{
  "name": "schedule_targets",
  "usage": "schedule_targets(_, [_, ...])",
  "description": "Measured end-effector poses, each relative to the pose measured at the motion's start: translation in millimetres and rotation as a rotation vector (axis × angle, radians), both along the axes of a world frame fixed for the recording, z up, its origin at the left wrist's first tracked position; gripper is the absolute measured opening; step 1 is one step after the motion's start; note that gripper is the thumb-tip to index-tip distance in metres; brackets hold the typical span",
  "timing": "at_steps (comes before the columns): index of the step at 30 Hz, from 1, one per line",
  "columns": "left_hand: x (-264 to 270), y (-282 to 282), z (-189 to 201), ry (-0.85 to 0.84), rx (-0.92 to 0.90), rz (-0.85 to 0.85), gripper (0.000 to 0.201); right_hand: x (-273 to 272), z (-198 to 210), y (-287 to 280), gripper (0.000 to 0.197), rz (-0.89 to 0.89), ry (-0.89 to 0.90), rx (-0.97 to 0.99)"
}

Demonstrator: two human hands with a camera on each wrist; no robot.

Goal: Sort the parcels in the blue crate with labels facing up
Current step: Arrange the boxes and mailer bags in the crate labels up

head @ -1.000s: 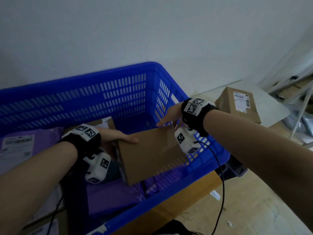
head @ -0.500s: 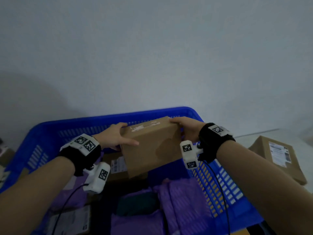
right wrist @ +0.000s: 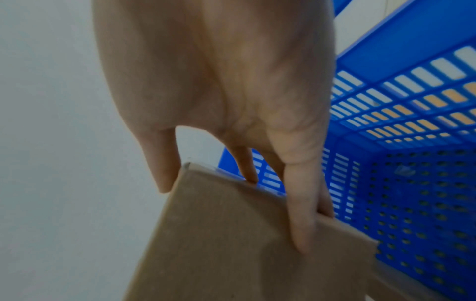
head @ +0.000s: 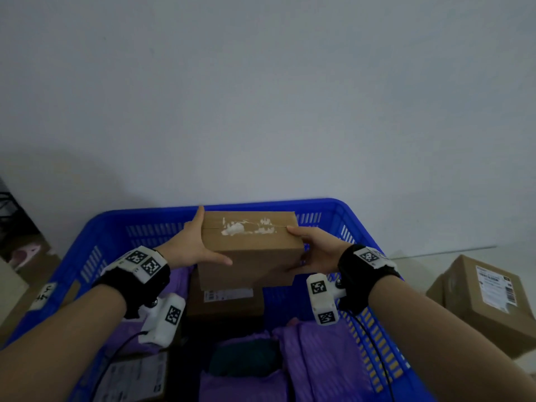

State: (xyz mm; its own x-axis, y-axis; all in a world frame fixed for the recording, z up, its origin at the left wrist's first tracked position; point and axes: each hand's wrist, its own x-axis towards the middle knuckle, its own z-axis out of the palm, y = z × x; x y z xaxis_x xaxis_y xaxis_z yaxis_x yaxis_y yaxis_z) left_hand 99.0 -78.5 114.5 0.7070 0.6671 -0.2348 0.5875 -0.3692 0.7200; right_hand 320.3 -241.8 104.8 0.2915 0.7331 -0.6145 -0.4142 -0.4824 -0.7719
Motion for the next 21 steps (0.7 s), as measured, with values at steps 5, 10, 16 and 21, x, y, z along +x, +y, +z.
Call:
schedule_targets(5, [-13,0,-4,-0.417,-0.563,0.119,0.076,-15,-5,-5,0.049,0.020,-0.022,0.091])
schedule_targets(10, [-29,0,-16,-0.399,-0.653,0.173,0.048,-17,-12,-18,0.052,0.024,-0.015,0.145])
schedule_targets(16, [-35,-8,-35,-0.423,-0.616,0.297,0.020,-14,-24,-27,0.054,-0.121,-0.016,0.182])
schedule_targets(21, [-37,-14,-44,-0.515,-0.592,0.335,0.042,-25,-29,-27,0.034,-0.050,-0.054,0.179])
